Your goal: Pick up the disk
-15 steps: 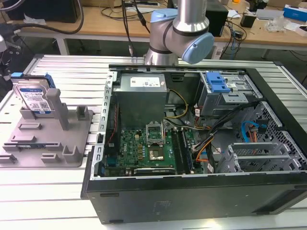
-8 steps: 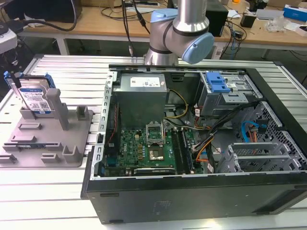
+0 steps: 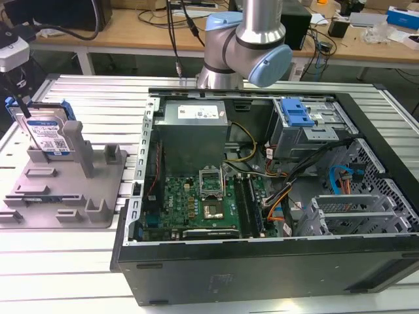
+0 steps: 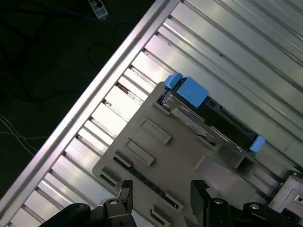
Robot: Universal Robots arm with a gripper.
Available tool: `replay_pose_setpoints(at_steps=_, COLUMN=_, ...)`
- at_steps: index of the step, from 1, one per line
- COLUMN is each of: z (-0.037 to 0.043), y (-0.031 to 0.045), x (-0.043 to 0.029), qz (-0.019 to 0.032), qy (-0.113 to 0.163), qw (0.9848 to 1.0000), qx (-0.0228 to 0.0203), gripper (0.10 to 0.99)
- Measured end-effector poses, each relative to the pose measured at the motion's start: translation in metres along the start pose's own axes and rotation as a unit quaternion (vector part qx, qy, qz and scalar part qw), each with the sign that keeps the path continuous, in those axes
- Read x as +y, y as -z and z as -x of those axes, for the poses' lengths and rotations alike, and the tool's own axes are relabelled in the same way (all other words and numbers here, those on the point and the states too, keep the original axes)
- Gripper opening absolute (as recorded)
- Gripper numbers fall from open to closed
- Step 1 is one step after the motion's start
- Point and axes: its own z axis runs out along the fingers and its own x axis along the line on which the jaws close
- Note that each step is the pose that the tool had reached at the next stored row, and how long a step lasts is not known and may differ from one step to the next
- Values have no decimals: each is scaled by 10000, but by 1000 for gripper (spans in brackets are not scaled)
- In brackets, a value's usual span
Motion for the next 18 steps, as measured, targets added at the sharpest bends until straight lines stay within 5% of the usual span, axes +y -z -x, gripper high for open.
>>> replay_pose_setpoints(at_steps=5, z=0, y=-5, x=0, qz=-6, qy=564, qw=9984, qx=21, gripper=604)
replay_pose_setpoints(at_steps=6, z=0, y=-7, x=0, qz=-7, qy=771, qw=9970, qx=30, gripper=604)
replay_pose_setpoints(at_steps=10, z=0, y=-19, x=-1, qz=-14, qy=1603, qw=9870, qx=65, gripper=604)
replay_pose_setpoints(at_steps=15, z=3, y=-43, x=-4, qz=-24, qy=2100, qw=9776, qx=92, gripper=604)
replay_pose_setpoints(at_steps=16, z=6, y=-54, x=-7, qz=-30, qy=2238, qw=9746, qx=101, gripper=604)
replay_pose_setpoints(at_steps=18, z=10, y=-65, x=-10, qz=-38, qy=2346, qw=9720, qx=109, gripper=604)
